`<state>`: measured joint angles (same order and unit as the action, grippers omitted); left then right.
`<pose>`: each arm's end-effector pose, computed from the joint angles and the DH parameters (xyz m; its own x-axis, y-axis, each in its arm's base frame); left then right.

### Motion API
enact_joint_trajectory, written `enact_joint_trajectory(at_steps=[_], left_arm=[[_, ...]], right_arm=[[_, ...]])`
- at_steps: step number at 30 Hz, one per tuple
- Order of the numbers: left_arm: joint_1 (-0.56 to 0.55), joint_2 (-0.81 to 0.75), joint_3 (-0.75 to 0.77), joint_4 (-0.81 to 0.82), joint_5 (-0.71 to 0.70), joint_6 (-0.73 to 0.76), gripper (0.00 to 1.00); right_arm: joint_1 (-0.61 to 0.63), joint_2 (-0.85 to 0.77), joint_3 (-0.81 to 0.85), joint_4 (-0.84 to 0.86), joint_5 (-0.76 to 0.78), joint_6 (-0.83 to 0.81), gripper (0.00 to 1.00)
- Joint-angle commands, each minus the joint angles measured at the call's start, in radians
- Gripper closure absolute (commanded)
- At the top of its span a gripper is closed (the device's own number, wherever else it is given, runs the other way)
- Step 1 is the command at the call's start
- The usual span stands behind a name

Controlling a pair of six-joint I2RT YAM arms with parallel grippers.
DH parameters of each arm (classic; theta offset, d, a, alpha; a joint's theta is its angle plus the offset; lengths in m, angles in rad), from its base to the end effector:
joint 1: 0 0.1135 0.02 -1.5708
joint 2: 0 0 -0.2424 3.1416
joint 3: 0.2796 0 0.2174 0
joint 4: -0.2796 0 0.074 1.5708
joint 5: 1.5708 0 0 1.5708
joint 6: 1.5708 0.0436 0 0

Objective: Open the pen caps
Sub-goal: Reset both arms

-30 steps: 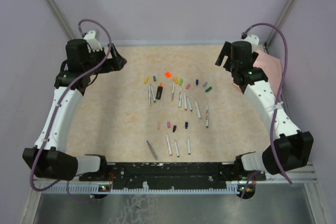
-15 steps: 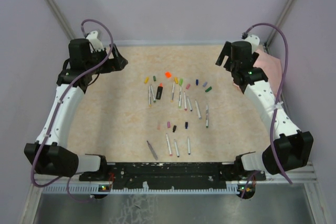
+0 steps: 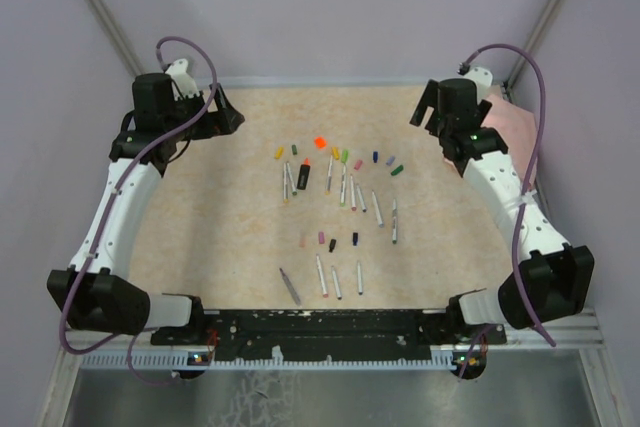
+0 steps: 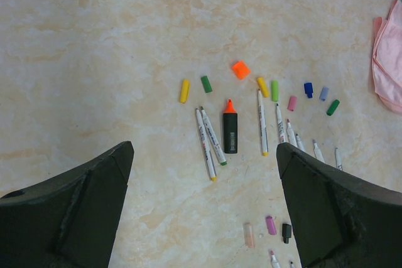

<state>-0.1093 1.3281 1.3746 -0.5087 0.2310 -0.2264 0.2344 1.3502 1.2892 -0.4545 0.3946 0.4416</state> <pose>0.2692 -0.0396 0.3665 -0.5015 -0.1648 -0.8493 0.2025 0.9321 -0.3004 0.2749 0.0484 0.3409 -0.3861 0.3134 -0.8676 0.3052 0.9309 0.2005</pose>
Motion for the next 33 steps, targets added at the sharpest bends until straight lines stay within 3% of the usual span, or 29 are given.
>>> enact_joint_trajectory(at_steps=[1,33], left_arm=[[0.003,0.001,0.03,0.009,0.013,0.016,0.0],[0.003,-0.023,0.008,0.007,0.013,0.017,0.0]], right_arm=[[-0.006,0.003,0.025,0.048,0.036,-0.008,0.1],[-0.006,-0.02,0.004,0.049,0.051,-0.03,0.1]])
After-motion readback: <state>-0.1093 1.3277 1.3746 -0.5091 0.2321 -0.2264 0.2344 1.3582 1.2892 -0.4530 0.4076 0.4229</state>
